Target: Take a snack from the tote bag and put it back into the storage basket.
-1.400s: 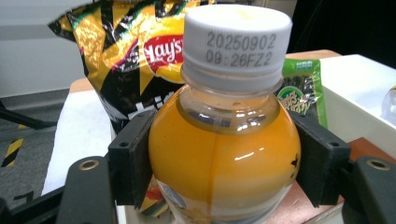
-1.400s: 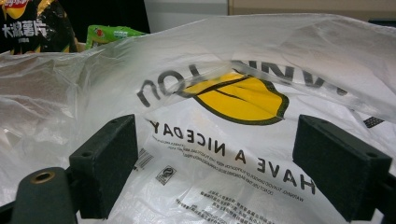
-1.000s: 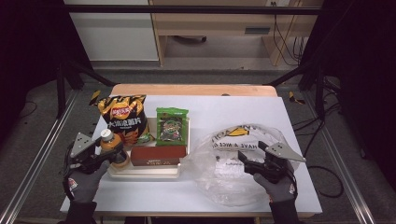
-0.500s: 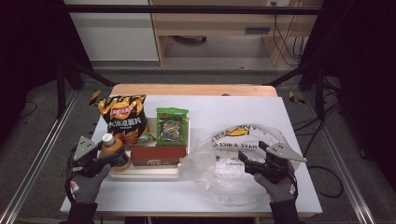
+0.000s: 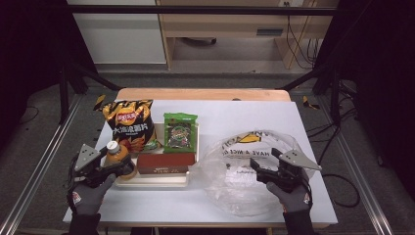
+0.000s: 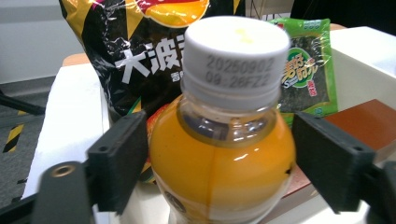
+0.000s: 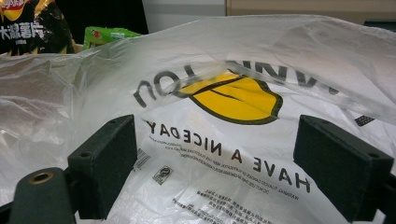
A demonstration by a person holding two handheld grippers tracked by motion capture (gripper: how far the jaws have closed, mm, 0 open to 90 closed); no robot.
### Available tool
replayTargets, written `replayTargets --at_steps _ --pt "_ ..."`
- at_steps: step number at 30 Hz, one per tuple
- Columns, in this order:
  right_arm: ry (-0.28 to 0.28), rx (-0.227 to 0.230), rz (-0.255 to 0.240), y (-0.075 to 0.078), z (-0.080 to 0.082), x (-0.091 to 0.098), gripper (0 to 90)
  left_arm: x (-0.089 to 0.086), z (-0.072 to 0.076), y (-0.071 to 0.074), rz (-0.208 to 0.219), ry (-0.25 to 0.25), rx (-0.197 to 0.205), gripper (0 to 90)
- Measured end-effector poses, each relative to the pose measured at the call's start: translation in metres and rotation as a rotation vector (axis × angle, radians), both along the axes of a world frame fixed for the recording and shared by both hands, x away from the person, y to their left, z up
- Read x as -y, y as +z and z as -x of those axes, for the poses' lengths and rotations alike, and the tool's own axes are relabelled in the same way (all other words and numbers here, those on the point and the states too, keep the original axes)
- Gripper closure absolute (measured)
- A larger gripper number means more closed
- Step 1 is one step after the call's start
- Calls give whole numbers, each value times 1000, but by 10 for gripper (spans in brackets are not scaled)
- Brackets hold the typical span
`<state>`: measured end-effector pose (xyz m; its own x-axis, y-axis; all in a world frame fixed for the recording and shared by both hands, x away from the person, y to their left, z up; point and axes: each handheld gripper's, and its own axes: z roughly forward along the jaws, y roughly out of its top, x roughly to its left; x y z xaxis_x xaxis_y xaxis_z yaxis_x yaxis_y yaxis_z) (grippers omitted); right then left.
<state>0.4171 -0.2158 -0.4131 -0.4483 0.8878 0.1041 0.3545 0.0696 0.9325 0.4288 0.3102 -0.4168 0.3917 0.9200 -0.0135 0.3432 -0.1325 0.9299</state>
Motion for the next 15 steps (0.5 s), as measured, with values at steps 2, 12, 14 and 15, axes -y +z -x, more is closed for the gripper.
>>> replayTargets --at_steps 2,12,14,15 --pt "-3 0 -2 0 0 0 137 1 3 2 2 0 9 115" --pt "-4 -1 -3 0 1 2 126 0 19 7 -13 -12 29 79" --pt "-3 -1 -2 0 2 2 123 -1 22 8 -12 -16 34 79" --pt "-3 -2 -1 0 2 3 122 -1 23 8 -7 -15 35 79"
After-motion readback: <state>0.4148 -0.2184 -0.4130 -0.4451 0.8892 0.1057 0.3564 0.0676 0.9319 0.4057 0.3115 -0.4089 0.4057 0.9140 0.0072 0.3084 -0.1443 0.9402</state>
